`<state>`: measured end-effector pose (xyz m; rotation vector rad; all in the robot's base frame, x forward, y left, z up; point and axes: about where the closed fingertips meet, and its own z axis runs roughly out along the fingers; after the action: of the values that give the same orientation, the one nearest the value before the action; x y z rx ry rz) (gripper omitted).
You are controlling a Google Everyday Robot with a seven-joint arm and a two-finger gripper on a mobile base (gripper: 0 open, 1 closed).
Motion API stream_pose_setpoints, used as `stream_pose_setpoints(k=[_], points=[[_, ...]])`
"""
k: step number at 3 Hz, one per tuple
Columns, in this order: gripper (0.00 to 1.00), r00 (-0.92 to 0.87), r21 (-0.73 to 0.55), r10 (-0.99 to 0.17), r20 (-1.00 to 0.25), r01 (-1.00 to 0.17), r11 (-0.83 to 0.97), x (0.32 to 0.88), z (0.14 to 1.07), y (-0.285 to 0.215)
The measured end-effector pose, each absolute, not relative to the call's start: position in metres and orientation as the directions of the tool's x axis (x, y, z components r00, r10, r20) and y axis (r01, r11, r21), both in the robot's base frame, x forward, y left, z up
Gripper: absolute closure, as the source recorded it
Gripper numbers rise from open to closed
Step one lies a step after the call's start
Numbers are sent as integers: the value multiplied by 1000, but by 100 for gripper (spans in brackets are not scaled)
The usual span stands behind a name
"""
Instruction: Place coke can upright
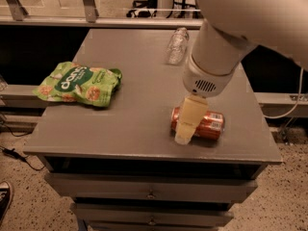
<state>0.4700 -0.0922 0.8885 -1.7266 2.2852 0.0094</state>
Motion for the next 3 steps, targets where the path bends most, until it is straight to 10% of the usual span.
stream_pose_setpoints(k=[2,3], points=[[0,-304,-138,-933,-194,-933,333,468,853,-89],[17,-322,-139,-930,-176,-928,347,469,845,-86]])
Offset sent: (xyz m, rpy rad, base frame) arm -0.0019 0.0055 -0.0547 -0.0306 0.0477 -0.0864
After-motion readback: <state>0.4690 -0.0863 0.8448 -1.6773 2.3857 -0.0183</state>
